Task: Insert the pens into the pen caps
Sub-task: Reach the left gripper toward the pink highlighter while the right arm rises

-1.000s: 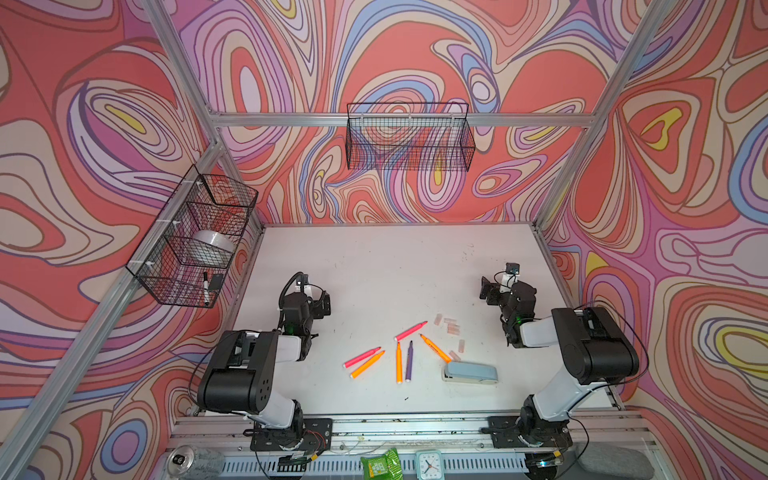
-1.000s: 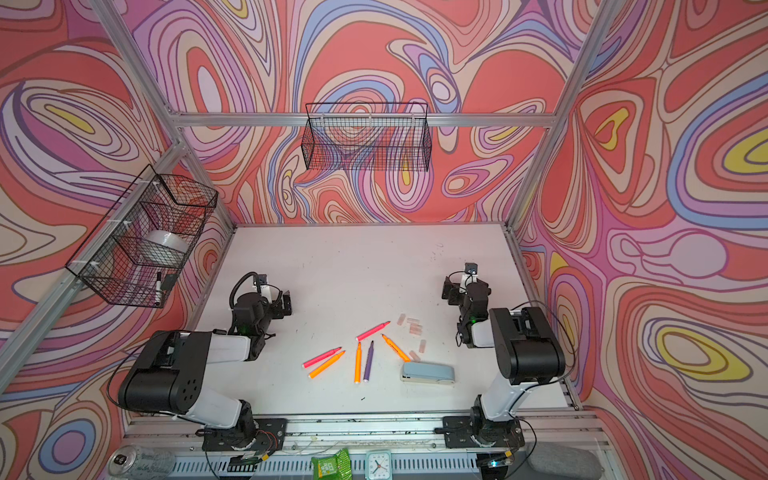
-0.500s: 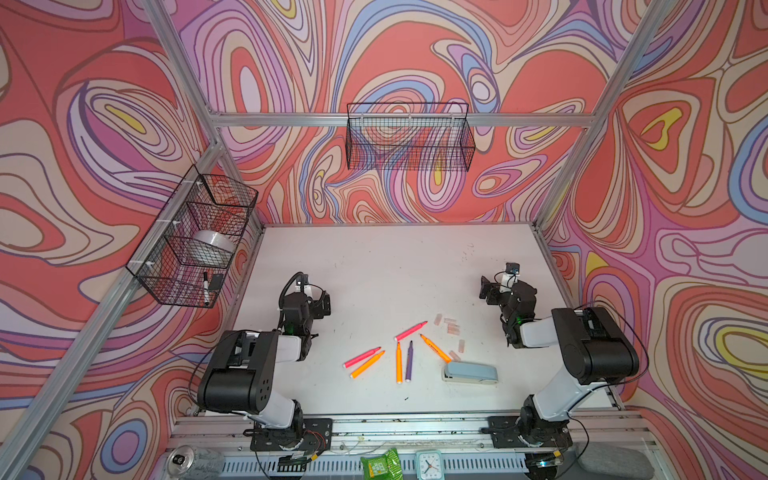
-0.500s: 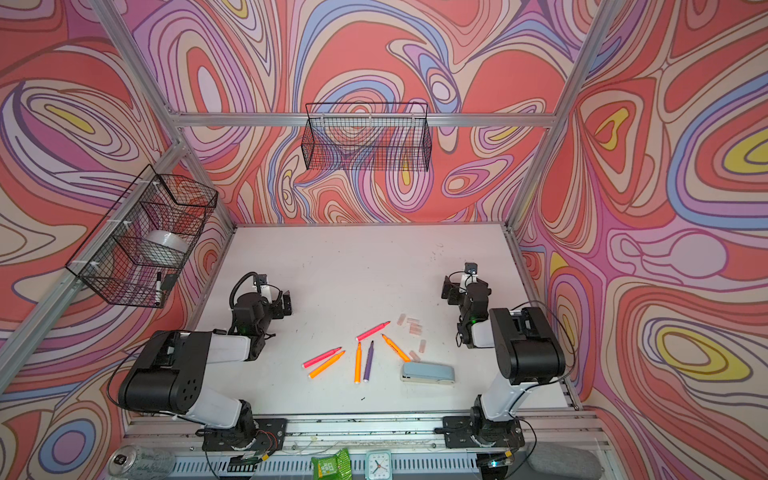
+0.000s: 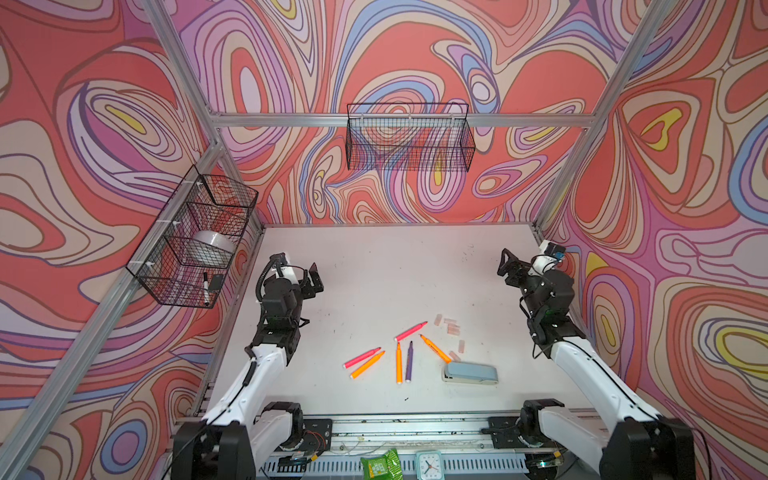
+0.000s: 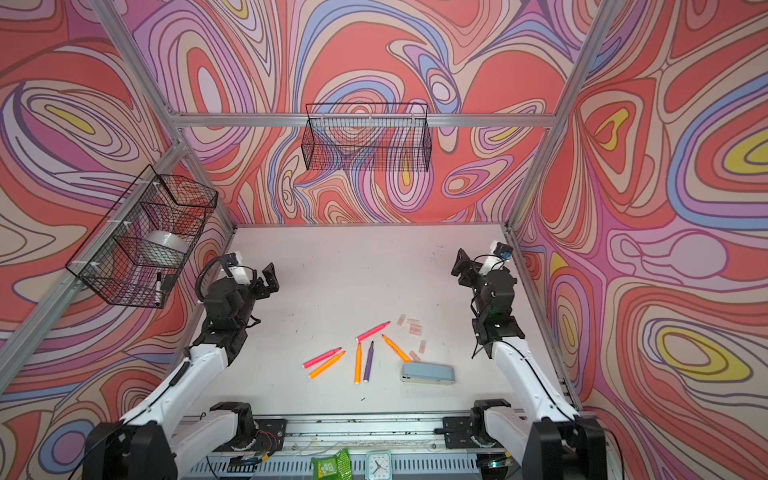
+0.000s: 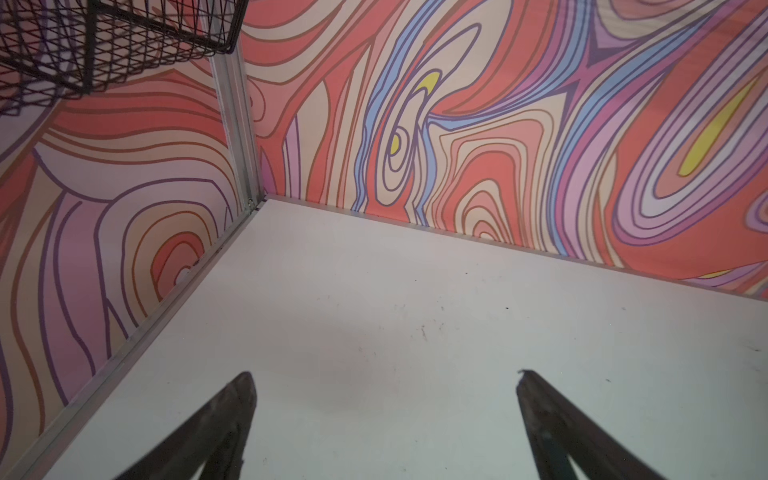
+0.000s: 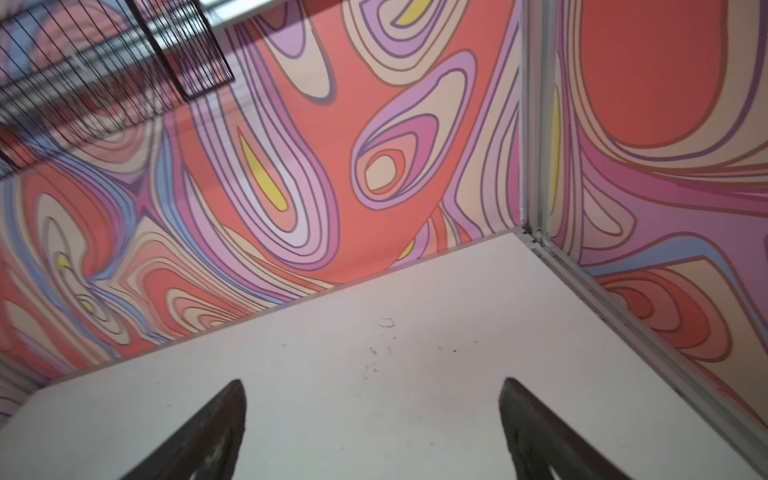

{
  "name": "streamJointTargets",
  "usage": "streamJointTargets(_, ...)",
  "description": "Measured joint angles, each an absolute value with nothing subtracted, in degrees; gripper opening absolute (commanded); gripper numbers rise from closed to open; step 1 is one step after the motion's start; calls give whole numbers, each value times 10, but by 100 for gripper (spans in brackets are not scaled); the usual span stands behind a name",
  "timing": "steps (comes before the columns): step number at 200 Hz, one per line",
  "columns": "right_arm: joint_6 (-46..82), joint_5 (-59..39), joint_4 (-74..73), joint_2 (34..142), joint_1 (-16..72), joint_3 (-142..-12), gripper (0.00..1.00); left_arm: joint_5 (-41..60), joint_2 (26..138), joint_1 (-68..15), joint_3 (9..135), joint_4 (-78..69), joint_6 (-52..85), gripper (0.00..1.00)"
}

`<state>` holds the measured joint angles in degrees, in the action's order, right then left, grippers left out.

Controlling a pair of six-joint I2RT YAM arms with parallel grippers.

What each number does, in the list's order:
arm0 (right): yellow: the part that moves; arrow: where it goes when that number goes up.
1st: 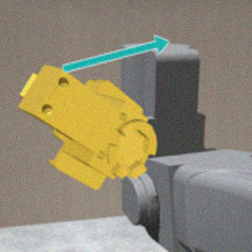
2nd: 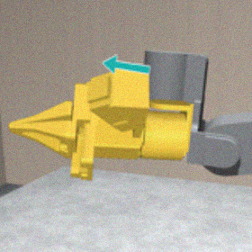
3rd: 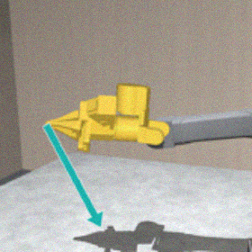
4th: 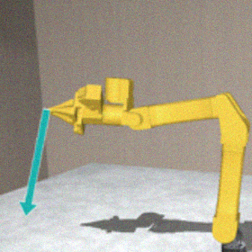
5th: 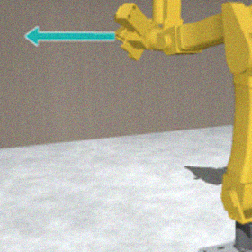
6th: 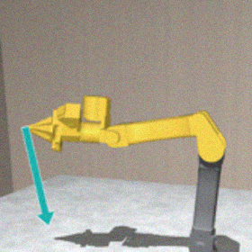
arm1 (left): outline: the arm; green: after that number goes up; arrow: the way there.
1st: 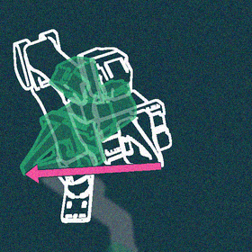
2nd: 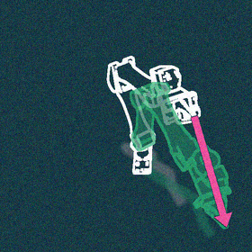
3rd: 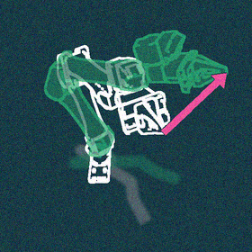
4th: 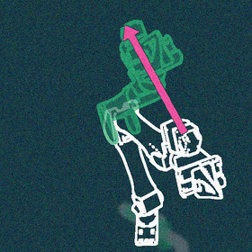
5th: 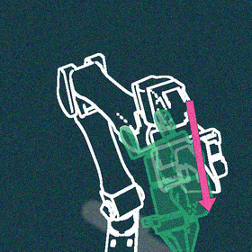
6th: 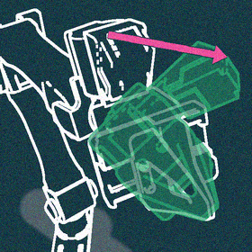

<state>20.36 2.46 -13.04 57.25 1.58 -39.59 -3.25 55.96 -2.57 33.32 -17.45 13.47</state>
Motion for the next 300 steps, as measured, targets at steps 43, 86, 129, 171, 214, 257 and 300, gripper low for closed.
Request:
streamJointTargets(43,325,-86,61,526,16,-484,99,57,448,-27,388,-48,226,100)
streamJointTargets(86,460,-202,159,543,16,-500,98,81,453,-26,373,-16,363,100)
streamJointTargets(129,459,-217,214,611,16,-568,89,171,567,-47,398,-14,418,97)
streamJointTargets(171,409,-172,257,642,46,-573,79,73,636,-277,459,56,338,89)
streamJointTargets(214,390,-91,253,642,113,-535,76,-33,801,-453,524,140,194,83)
streamJointTargets(257,386,-38,239,642,117,-488,74,-24,985,-470,619,212,121,73)
streamJointTargets(300,386,-23,223,671,117,-488,72,-24,1049,-496,661,260,93,71)
